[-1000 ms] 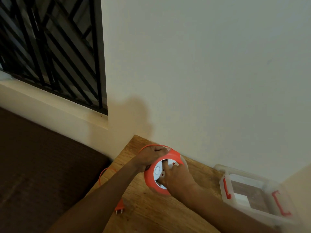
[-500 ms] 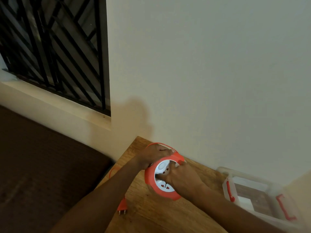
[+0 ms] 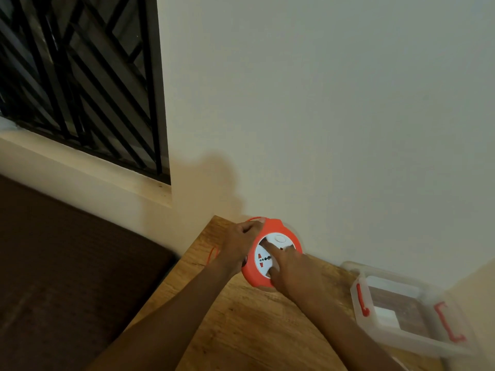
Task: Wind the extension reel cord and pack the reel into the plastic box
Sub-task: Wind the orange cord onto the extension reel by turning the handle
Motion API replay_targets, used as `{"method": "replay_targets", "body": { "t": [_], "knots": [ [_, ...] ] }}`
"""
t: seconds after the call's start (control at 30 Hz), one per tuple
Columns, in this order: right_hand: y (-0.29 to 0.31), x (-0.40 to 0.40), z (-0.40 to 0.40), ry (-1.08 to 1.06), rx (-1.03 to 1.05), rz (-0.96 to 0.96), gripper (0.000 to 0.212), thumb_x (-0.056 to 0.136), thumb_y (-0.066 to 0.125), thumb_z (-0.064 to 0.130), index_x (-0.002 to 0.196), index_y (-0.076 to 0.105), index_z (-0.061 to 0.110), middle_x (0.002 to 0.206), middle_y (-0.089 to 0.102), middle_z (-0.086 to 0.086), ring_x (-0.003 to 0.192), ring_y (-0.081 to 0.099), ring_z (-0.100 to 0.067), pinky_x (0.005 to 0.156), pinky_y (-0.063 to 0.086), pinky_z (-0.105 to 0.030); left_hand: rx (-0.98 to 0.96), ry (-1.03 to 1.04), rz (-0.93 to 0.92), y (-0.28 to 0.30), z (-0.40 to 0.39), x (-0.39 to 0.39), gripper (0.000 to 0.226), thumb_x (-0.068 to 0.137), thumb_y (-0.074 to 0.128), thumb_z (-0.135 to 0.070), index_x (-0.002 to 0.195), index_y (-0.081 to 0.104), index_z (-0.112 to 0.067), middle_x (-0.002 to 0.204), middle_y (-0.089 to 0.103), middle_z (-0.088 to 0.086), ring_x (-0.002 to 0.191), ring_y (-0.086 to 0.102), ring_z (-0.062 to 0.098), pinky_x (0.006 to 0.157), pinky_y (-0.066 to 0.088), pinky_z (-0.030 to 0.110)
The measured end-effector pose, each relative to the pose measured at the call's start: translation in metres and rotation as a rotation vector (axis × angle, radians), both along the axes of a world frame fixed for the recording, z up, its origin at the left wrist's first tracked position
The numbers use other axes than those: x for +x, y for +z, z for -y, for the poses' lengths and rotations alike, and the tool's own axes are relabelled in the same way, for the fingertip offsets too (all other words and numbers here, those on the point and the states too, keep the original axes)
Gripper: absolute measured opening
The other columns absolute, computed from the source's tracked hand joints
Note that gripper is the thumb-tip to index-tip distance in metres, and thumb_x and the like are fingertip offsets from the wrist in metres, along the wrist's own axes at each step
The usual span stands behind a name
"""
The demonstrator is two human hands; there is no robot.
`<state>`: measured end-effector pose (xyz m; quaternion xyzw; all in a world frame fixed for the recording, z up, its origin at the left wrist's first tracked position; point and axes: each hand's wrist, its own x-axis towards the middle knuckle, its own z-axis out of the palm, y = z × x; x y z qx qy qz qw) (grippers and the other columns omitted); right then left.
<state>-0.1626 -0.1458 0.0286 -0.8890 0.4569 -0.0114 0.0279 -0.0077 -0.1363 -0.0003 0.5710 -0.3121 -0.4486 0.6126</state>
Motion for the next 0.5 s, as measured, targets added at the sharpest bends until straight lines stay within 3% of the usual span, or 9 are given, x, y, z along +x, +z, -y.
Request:
{"method": "replay_targets", "body": {
  "t": [0.1, 0.2, 0.27, 0.37, 0.43, 0.5],
  "knots": [
    [-0.009, -0.009, 0.001, 0.075, -0.129, -0.139, 0.067, 0.098, 0.042, 0.051, 0.152, 0.002, 0.043, 0.148, 0.048, -0.009, 0.113, 0.063, -0.028, 0.082, 0.057, -0.038, 0.011, -0.019, 0.032, 0.0, 0.0, -0.002, 0.019, 0.098, 0.066, -0.045, 0.103, 0.078, -0.031, 0.092, 0.083, -0.005, 0.077, 0.081, 0.023, 0.061, 0.064, 0.033],
    [-0.013, -0.009, 0.001, 0.062, -0.136, -0.148, 0.069, 0.095, 0.043, 0.057, 0.153, 0.008, 0.042, 0.146, 0.052, -0.004, 0.115, 0.062, -0.026, 0.086, 0.055, -0.039, 0.008, -0.019, 0.028, -0.001, -0.005, -0.005, 0.018, 0.099, 0.065, -0.043, 0.102, 0.078, -0.03, 0.089, 0.083, -0.007, 0.077, 0.081, 0.022, 0.059, 0.063, 0.03],
    [-0.014, -0.007, -0.001, -0.058, -0.053, -0.022, 0.072, 0.091, 0.049, 0.061, 0.152, 0.018, 0.042, 0.144, 0.054, 0.001, 0.117, 0.061, -0.023, 0.091, 0.053, -0.039, -0.005, -0.001, 0.013, -0.001, -0.005, -0.011, 0.022, 0.1, 0.065, -0.04, 0.099, 0.08, -0.024, 0.09, 0.083, 0.002, 0.077, 0.08, 0.027, 0.064, 0.064, 0.035],
    [-0.009, -0.003, 0.0, -0.325, 0.297, 0.291, 0.072, 0.09, 0.05, 0.064, 0.152, 0.026, 0.036, 0.151, 0.046, 0.002, 0.126, 0.054, -0.022, 0.095, 0.05, -0.034, -0.019, 0.101, -0.035, -0.007, -0.009, -0.023, 0.026, 0.101, 0.066, -0.034, 0.091, 0.082, -0.016, 0.087, 0.08, 0.015, 0.08, 0.078, 0.035, 0.072, 0.065, 0.046],
    [-0.002, -0.001, -0.002, -0.407, 0.493, 0.434, 0.063, 0.096, 0.048, 0.056, 0.151, 0.03, 0.032, 0.154, 0.04, 0.0, 0.123, 0.056, -0.021, 0.08, 0.053, -0.023, 0.015, 0.156, -0.048, -0.013, -0.012, -0.025, 0.024, 0.101, 0.066, -0.036, 0.092, 0.081, -0.021, 0.085, 0.082, 0.006, 0.078, 0.08, 0.03, 0.072, 0.068, 0.047],
    [-0.002, -0.002, -0.004, -0.464, 0.634, 0.621, 0.06, 0.097, 0.054, 0.045, 0.151, 0.032, 0.031, 0.153, 0.04, -0.003, 0.104, 0.063, -0.02, 0.058, 0.057, -0.019, 0.033, 0.163, -0.073, -0.018, -0.016, -0.022, 0.021, 0.1, 0.066, -0.038, 0.097, 0.08, -0.023, 0.087, 0.083, 0.003, 0.077, 0.081, 0.027, 0.071, 0.068, 0.044]
  ]
}}
